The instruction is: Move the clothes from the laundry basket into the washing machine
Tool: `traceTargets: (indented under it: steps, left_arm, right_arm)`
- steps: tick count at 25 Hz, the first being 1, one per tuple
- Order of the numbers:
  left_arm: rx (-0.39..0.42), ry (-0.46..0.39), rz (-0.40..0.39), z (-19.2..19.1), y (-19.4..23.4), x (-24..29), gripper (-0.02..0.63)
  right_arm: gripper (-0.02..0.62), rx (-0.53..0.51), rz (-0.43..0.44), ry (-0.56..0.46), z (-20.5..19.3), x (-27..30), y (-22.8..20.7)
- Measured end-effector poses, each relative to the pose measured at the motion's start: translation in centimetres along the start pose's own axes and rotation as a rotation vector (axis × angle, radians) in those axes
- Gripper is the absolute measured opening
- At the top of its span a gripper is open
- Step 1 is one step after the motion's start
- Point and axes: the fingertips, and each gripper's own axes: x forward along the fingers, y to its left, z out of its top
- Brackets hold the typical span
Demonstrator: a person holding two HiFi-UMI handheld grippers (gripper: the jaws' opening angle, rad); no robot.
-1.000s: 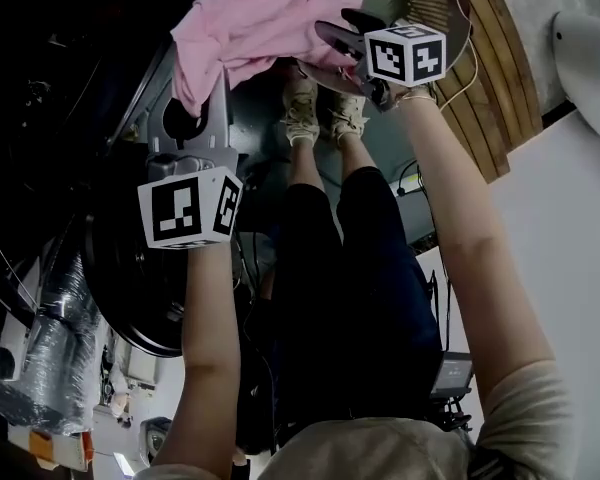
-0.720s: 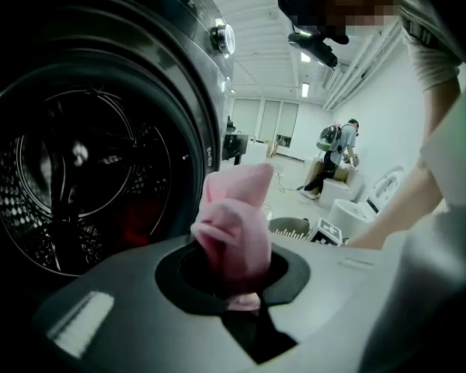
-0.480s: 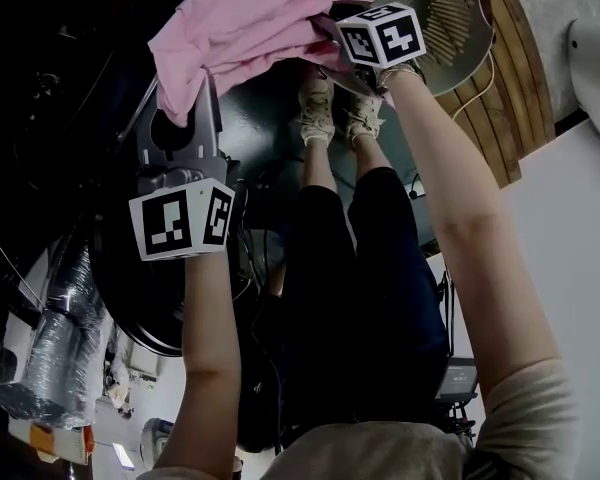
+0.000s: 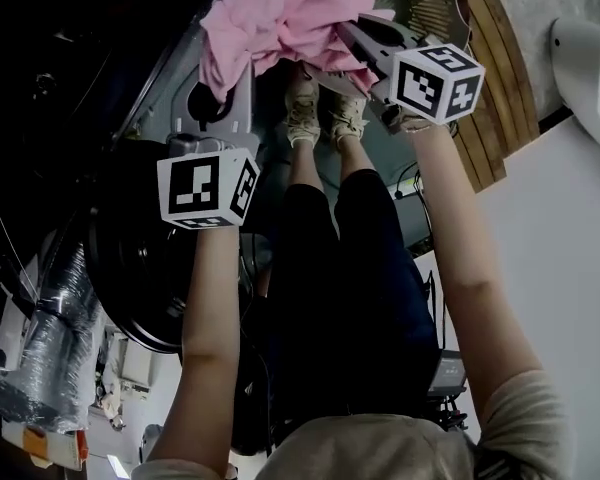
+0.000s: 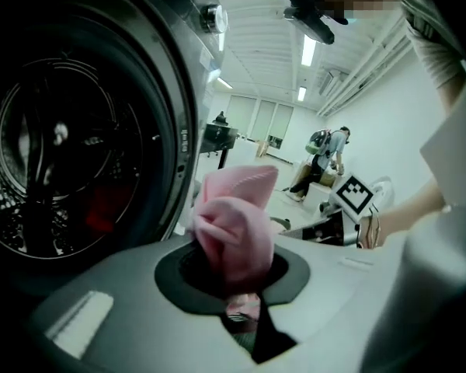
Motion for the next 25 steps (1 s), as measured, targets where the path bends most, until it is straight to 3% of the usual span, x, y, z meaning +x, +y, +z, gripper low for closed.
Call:
traceTargets:
  steps: [6, 9, 11, 14, 17, 20, 21, 22, 23, 25]
  left_arm:
    - [-0.004, -0.066, -0.222, 2.2, -6.3, 2.0, 0.072]
    - [0.003, -0.087, -0.292, 3.0, -8.2, 2.3, 0.212]
    - [0.045, -0.064, -0.308, 2.8, -9.1, 2.5, 0.289]
    - [0.131, -0.021, -0.292, 2.3, -9.3, 3.5, 0.328]
    - [0.159, 0.019, -0.255, 1.8, -8.6, 4.5, 0.361]
    - [0.174, 0.054, -0.174, 1.5, -7.1, 5.2, 0.357]
    - [0.188, 0.061, -0.144, 1.5, -6.6, 5.2, 0.326]
    - [0.203, 0.062, -0.118, 1.5, -6.1, 4.9, 0.234]
    - [0.215, 0.057, -0.096, 1.5, -5.7, 4.5, 0.182]
    - [0.224, 0.043, -0.055, 1.5, -4.5, 3.5, 0.137]
  right_arm:
    - [0.023, -0.031, 0.066, -0.049, 5.8, -4.6, 5.5]
    - [0.021, -0.058, 0.067, -0.065, 7.7, -5.5, 7.1]
    - [0.023, -0.05, 0.086, -0.063, 8.3, -5.9, 8.3]
    - [0.023, -0.056, 0.104, -0.044, 8.7, -5.7, 9.6]
    - [0.022, -0.042, 0.136, -0.027, 8.2, -5.0, 11.2]
    - [0.023, -0.028, 0.164, -0.013, 7.3, -4.2, 12.2]
    - [0.021, -0.021, 0.171, -0.016, 7.1, -4.0, 12.3]
    - [0.023, -0.013, 0.181, -0.021, 7.0, -3.8, 12.5]
    - [0.023, -0.007, 0.196, -0.027, 6.9, -3.6, 12.8]
    - [0.023, -0.018, 0.231, -0.034, 6.8, -2.9, 13.8]
